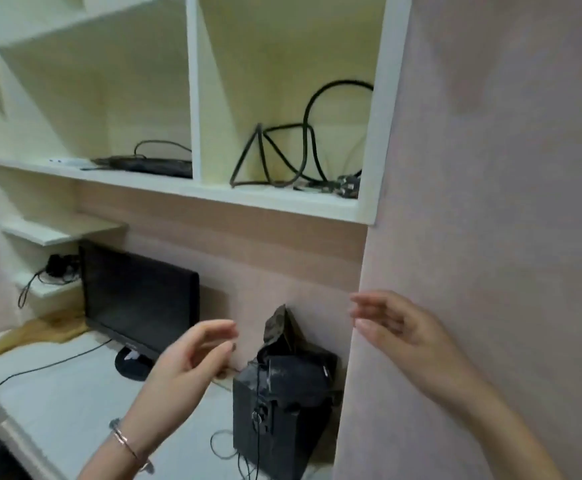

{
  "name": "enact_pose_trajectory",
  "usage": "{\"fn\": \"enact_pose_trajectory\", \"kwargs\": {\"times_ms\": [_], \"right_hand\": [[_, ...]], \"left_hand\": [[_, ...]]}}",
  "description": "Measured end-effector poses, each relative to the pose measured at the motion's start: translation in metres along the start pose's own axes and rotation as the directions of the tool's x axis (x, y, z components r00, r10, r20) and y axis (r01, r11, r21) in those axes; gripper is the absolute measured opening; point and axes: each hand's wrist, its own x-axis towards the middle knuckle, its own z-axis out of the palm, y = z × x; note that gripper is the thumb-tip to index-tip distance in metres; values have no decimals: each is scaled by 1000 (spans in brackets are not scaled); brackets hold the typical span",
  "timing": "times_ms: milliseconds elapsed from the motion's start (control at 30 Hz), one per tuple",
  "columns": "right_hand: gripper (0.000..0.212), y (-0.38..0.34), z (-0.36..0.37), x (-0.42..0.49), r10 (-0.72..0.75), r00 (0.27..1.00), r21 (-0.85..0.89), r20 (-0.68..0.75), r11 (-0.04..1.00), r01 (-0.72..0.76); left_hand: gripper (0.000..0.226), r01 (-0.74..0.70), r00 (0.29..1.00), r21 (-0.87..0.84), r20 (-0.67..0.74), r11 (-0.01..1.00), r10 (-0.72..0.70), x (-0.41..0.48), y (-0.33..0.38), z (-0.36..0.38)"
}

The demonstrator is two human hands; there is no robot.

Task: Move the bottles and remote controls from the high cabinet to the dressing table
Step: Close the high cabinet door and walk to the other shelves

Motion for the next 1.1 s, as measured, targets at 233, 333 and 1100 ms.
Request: {"fn": "enact_pose_trajectory", "kwargs": {"times_ms": [233,333,1100], "right_hand": [[23,-161,-47,63,-644,710,-108,-286,758,643],[24,-214,-58,88,-774,541,-235,-328,622,747],[50,-314,20,216,-797,591,-762,-124,458,458]], "left_hand": [[30,-624,757,-45,-284,781,589,70,195,-34],[29,-715,665,-85,-391,694,636,93,248,-49],[9,-755,576,-95,-571,649,586,199,313,-124]]}}
